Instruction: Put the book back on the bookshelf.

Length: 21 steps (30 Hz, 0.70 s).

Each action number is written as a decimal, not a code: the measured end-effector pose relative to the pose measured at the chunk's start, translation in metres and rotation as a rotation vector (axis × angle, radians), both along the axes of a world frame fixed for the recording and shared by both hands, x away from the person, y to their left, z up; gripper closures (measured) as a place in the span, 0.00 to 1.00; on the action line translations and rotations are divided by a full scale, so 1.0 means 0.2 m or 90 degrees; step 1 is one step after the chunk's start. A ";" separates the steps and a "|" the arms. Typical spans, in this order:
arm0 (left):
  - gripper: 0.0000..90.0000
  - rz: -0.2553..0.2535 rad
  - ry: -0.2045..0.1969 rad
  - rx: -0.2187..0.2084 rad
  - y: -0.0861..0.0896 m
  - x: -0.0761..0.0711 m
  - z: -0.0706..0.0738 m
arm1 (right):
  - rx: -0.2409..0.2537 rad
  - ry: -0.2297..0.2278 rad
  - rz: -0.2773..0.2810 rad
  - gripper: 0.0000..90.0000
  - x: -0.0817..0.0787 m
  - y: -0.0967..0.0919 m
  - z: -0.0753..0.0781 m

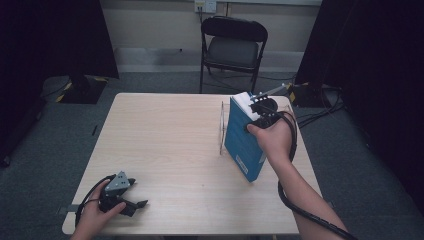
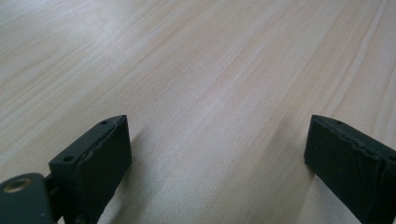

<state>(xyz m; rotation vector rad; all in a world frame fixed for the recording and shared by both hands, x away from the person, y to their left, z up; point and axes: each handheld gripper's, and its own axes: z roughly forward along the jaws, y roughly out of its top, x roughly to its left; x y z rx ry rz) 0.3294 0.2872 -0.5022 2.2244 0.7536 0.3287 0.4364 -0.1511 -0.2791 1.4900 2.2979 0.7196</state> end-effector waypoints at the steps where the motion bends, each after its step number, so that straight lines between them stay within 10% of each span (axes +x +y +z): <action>1: 0.08 0.000 0.000 0.000 0.00 0.00 0.00 | -0.002 0.000 -0.003 0.69 0.00 0.00 0.00; 21: 0.08 0.000 -0.001 0.000 0.00 0.00 0.00 | 0.010 -0.001 -0.029 0.69 0.08 0.02 0.00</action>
